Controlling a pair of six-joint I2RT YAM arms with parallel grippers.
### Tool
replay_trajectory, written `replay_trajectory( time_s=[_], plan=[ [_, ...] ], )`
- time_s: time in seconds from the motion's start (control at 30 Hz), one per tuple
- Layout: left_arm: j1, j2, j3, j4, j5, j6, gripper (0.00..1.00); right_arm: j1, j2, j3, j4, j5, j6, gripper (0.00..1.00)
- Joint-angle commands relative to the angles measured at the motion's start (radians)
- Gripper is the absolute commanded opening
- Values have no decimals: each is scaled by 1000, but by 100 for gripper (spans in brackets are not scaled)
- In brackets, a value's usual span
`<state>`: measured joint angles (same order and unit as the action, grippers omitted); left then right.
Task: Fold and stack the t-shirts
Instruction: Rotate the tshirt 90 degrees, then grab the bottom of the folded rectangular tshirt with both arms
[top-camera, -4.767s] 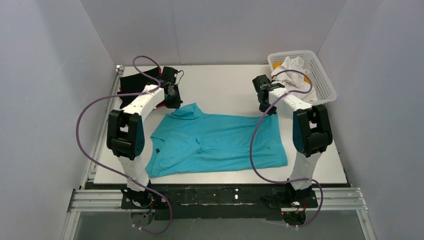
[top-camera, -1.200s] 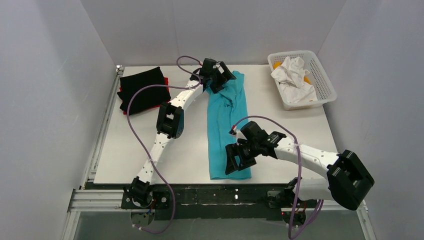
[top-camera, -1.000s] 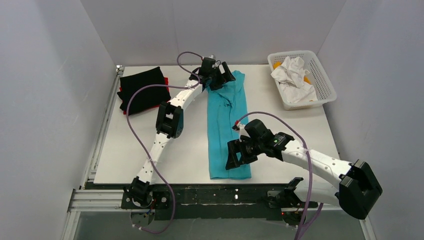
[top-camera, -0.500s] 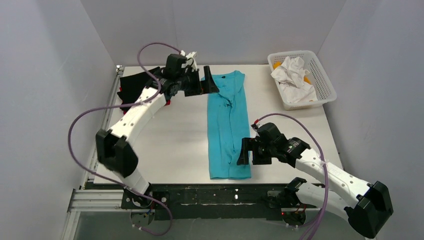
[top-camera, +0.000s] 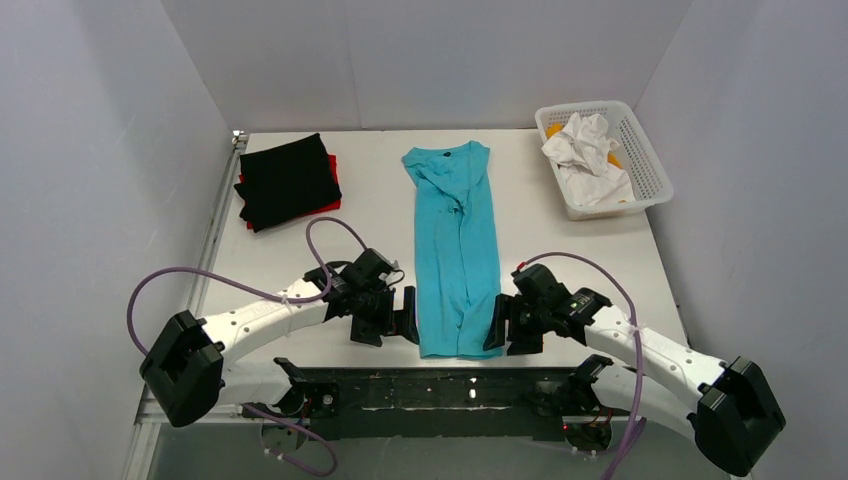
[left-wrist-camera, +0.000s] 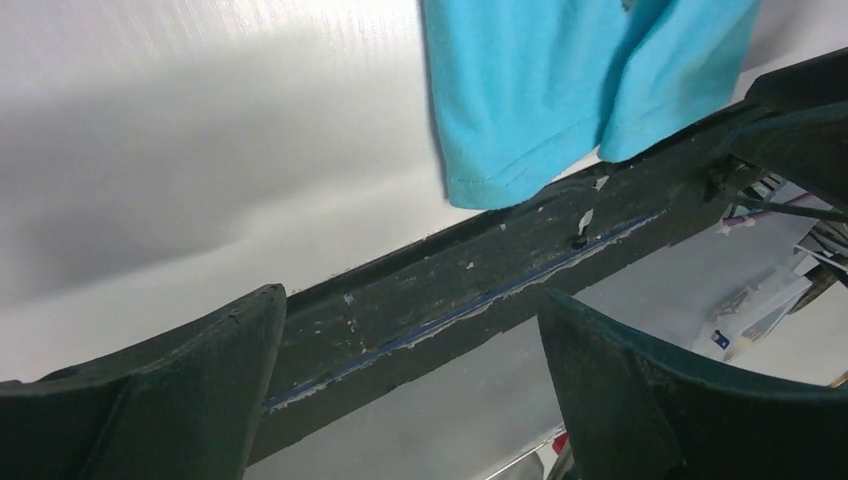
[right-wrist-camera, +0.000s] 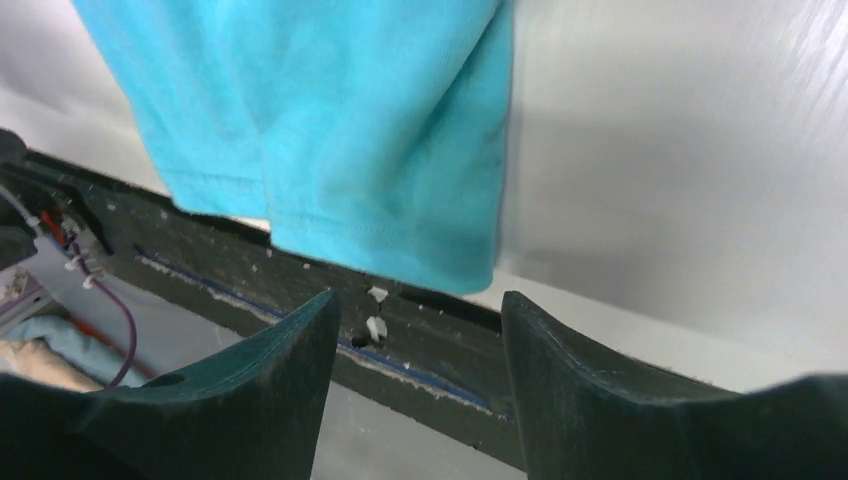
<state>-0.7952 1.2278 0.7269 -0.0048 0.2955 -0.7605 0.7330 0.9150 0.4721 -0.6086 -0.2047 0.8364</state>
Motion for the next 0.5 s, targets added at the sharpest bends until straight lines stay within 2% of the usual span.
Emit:
replay_trajectory(
  time_s=[0.0, 0.13, 0.37, 0.47],
  plan=[
    [-46, 29, -39, 47, -57, -98, 98, -6, 71, 5, 84, 70, 31, 66],
    [-80, 108, -52, 139, -94, -126, 96, -7, 119, -3, 115, 75, 39, 62],
    [-102, 281, -17, 184, -72, -163, 84, -7, 141, -20, 106, 58, 73, 29],
    [-125, 317, -18, 207, -62, -179, 76, -7, 136, -47, 122, 17, 93, 10]
  ],
)
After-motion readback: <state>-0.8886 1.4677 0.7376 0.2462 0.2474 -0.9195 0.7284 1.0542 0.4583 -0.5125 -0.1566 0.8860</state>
